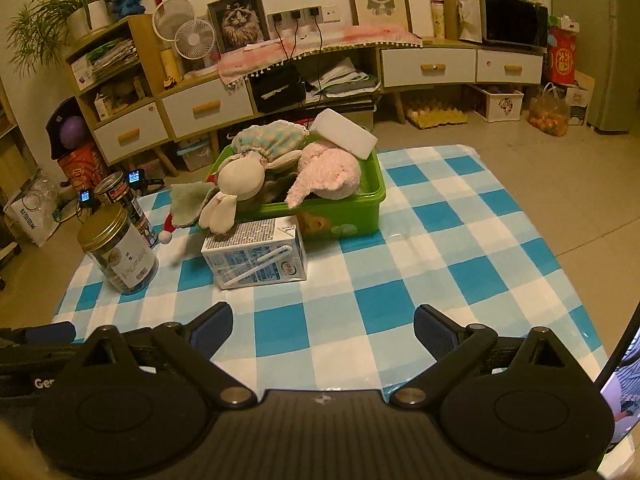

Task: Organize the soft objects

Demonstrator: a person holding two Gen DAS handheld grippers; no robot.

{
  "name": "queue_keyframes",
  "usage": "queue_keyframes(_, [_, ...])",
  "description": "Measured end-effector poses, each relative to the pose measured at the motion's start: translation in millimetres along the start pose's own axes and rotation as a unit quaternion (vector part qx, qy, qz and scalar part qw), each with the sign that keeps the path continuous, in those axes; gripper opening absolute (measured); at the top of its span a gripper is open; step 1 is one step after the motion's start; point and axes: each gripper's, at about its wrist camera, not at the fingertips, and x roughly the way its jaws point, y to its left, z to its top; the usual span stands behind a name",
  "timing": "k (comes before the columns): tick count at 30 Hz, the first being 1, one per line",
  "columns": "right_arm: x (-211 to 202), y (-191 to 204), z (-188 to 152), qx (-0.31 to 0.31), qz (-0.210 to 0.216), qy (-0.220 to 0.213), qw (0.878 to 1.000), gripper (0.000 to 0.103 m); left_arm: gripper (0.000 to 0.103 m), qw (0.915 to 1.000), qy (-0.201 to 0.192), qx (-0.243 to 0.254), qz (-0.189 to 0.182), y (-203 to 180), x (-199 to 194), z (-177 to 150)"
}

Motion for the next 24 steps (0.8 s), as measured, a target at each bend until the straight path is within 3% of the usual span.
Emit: queue_keyframes(24, [-1.6,1.5,1.1,0.0,-0.005,-0.005,1.0,0.069,0.098,0.9999,-0.014,0.003,0.01,-2.0,-7.2,2.5])
